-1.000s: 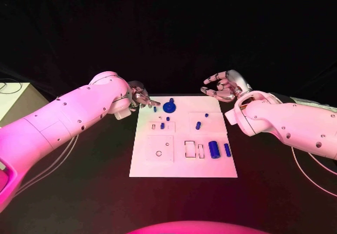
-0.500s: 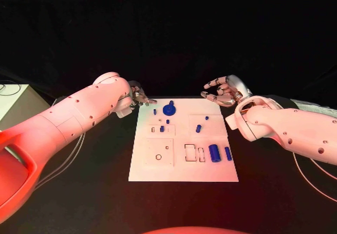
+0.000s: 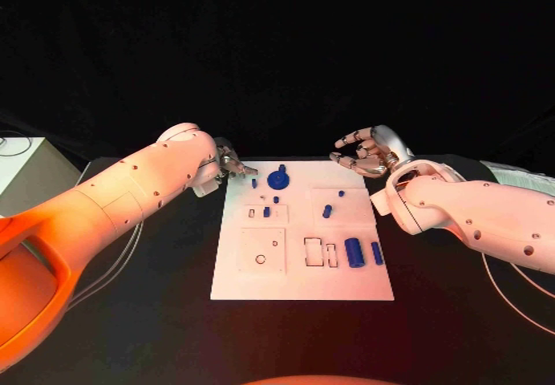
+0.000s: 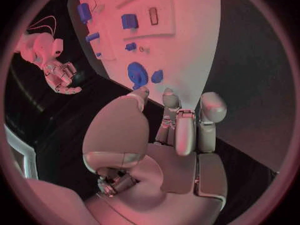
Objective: Assemble the parts on the task board
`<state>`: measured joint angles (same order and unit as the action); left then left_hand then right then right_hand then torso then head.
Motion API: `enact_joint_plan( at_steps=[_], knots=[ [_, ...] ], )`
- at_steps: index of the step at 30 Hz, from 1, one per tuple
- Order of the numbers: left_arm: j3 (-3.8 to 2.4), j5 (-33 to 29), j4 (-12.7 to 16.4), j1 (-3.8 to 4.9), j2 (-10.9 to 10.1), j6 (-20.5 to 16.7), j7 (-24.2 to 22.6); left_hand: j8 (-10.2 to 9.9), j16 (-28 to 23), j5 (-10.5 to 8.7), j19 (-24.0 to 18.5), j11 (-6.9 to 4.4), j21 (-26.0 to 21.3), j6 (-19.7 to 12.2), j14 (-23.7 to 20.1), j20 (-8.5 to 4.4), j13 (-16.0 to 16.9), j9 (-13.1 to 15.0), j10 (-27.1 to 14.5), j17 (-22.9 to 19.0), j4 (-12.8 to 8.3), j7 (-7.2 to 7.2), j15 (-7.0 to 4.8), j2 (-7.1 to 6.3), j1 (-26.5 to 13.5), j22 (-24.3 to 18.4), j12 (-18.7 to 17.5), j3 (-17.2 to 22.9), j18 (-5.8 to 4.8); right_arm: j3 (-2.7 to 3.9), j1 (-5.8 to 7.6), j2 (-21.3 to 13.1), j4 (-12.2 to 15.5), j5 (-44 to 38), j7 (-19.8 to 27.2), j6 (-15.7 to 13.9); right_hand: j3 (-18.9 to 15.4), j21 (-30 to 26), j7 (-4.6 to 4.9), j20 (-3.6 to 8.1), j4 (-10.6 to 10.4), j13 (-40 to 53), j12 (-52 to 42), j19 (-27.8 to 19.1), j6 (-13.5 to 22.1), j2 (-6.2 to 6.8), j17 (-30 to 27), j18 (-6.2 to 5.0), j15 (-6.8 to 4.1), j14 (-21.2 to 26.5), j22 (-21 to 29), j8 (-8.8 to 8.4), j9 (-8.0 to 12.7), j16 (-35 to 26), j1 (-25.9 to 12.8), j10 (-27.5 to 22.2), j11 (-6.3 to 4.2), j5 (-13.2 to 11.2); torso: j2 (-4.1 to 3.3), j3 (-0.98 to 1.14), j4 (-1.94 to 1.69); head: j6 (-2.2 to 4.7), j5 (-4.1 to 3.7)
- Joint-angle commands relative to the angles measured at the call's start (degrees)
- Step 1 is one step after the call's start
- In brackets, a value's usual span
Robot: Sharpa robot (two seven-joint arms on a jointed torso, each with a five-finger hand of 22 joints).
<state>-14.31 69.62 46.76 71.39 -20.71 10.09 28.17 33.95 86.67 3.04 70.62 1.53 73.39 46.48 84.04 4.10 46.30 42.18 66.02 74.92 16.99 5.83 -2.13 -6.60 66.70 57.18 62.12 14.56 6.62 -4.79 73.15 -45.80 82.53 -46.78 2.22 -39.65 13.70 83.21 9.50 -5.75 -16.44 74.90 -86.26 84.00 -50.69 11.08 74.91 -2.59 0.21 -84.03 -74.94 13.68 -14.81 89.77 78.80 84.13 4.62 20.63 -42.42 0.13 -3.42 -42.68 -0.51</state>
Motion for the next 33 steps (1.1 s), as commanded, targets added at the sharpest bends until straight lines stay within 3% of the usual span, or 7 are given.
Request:
enact_joint_plan(
  at_steps=[1,33],
  knots=[
    [0.23,-1.39,-0.38,0.35,0.41,1.38,-0.71,-0.44,-0.09,0.03,0.1,0.11,-0.02,-0.12,3.51,0.22,0.0,-0.16,-0.18,8.86,-0.08,0.07,0.32,0.19,0.67,0.17,0.16,0.49,0.11,0.06,0.02,0.15,0.03,-0.14,0.69,-0.05,0.39,-0.24,0.09,-0.18,-0.06,10.73,0.22,3.08,0.43,0.13,15.09,0.57,0.1,-5.97,-7.71,0.11,-0.01,0.23,-0.5,1.09,0.15,0.19,-0.1,-0.01,0.06,0.0,-0.08],
    [2.13,-3.29,-2.34,0.79,2.07,3.52,-0.59,-0.76,0.15,0.04,0.36,0.1,0.27,0.51,3.65,0.29,0.13,-0.67,-0.04,9.19,-0.08,0.04,0.35,0.41,0.77,0.63,0.49,1.85,0.04,0.09,0.06,0.57,-0.13,-0.19,0.67,-0.05,0.49,-0.3,0.1,-0.19,0.02,10.75,0.2,3.06,0.52,0.13,15.09,0.56,0.1,-5.97,-7.65,0.1,0.0,0.23,-0.6,1.12,0.15,0.29,-0.26,-0.02,0.05,-0.3,-0.54]
  ],
)
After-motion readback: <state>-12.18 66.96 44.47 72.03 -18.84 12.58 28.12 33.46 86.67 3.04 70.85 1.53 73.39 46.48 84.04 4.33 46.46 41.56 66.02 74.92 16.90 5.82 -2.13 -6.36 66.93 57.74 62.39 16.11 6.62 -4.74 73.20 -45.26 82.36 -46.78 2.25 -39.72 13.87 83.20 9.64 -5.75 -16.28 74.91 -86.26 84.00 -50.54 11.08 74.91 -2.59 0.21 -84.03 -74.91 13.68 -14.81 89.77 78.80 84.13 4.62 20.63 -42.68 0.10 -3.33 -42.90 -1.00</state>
